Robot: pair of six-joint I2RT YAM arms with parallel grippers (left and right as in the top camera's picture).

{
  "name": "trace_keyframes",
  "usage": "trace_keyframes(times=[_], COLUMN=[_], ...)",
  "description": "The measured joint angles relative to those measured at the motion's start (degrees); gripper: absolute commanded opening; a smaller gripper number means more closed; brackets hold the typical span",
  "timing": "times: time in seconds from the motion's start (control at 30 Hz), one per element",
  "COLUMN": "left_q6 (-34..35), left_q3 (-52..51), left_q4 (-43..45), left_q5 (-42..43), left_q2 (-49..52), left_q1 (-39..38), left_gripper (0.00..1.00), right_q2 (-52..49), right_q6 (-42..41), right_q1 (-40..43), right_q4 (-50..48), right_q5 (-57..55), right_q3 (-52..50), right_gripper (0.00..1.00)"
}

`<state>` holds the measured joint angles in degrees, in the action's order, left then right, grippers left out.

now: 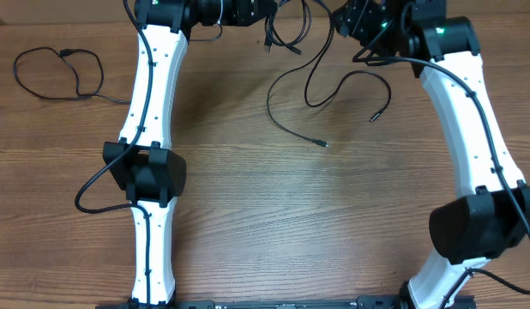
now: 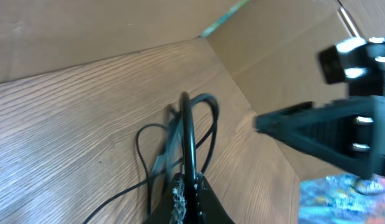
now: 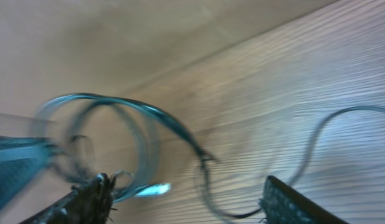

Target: Untangle cables

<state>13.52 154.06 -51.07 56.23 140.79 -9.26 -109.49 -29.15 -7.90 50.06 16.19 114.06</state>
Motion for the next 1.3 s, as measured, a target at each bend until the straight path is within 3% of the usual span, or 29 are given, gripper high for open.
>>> trace_keyframes(times=[0.1,0.33,0.63,0.73,0.8,0.97,1.13,1.3], left_q6=[1.2,2.5,5.2,7.2,8.5,14.9,21.6,25.4], left_q3=[0.0,0.0,0.0,0.0,0.0,-0.1,-0.1,-0.1], left_q4=[0.6,4.7,6.2,8.2,9.7,19.6,30.9,33.3], left_q5=[-1.2,-0.2,3.9,6.9,8.9,13.9,15.3,14.0], left_q2=[0.0,0.0,0.0,0.0,0.0,0.0,0.0,0.0], left_q1=[0.2,0.1,0.1,0.2,0.2,0.7,3.0,7.0], left_gripper=[0.04,0.04,0.04,0.04,0.04,0.04,0.04,0.04], right_q2=[1.7,0.8,-8.7,-10.8,-11.4,-11.6,-11.6,-11.7], right_q6=[-4.8,-15.7,-26.6,-29.1,-30.3,-30.8,-25.5,-14.9], right_q1=[-0.2,-5.7,-9.3,-9.0,-9.0,-9.0,-9.0,-9.0], right_q4=[-0.4,-0.9,-3.7,-6.8,-7.9,-2.5,6.1,9.5], right_q5=[4.3,6.5,1.1,-0.9,-2.0,-6.1,-8.8,-7.5], right_q3=[0.0,0.0,0.0,0.0,0.0,0.1,0.0,0.0], right_gripper=[0.55,0.54,0.52,0.43,0.42,0.42,0.23,0.32])
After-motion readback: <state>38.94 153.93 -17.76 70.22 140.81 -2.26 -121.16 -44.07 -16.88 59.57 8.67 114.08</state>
